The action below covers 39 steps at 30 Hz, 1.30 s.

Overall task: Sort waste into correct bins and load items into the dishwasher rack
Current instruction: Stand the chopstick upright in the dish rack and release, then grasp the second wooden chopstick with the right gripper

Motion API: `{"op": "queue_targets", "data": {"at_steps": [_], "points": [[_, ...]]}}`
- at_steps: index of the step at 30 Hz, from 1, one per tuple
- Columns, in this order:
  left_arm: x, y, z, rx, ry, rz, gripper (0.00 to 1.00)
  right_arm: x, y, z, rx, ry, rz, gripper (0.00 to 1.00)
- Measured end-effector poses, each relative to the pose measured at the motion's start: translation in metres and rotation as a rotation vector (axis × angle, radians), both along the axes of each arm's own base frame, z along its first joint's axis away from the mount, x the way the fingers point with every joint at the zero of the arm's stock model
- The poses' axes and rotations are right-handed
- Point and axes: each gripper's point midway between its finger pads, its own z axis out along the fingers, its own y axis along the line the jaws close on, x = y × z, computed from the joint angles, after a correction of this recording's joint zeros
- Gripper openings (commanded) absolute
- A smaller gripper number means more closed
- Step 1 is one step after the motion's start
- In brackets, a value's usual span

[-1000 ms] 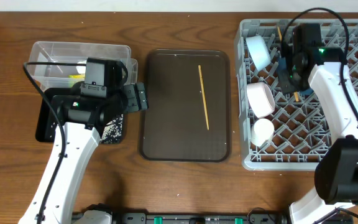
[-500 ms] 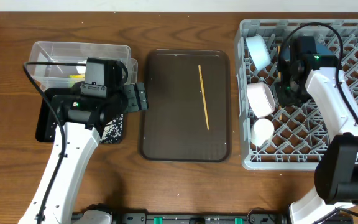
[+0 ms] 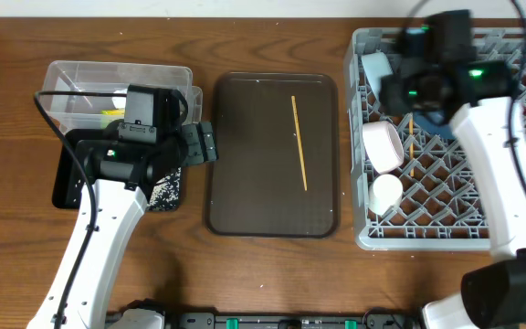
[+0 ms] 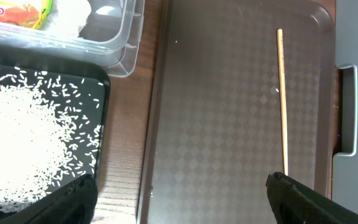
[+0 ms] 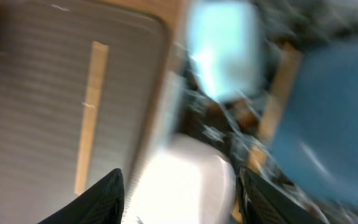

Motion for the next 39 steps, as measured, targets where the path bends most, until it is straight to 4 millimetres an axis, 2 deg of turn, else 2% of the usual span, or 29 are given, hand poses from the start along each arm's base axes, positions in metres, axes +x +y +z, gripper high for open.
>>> {"op": "queue_targets", "data": {"at_steps": [3,6,9,12,16,20,29,33,39], "points": [[0.0,0.0,0.0,0.0,0.0,0.0,0.9,0.003,0.047,-0.008,0.022,-0.019,0.103,0.53],[0.0,0.0,0.0,0.0,0.0,0.0,0.89,0.003,0.087,-0.032,0.023,0.009,0.17,0.49],[0.0,0.0,0.0,0.0,0.0,0.0,0.89,-0.001,0.115,-0.072,0.002,0.084,0.207,0.43],[0.0,0.0,0.0,0.0,0.0,0.0,0.89,-0.006,0.131,-0.119,-0.03,0.179,0.227,0.35],[0.0,0.0,0.0,0.0,0.0,0.0,0.9,-0.014,0.132,-0.167,-0.084,0.278,0.205,0.32],[0.0,0.0,0.0,0.0,0.0,0.0,0.9,-0.017,0.127,-0.189,-0.115,0.322,0.187,0.3],[0.0,0.0,0.0,0.0,0.0,0.0,0.89,-0.019,0.127,-0.202,-0.125,0.349,0.175,0.3],[0.0,0.0,0.0,0.0,0.0,0.0,0.9,-0.023,0.128,-0.216,-0.141,0.377,0.147,0.22],[0.0,0.0,0.0,0.0,0.0,0.0,0.9,-0.021,0.127,-0.217,-0.171,0.36,0.084,0.17]]}}
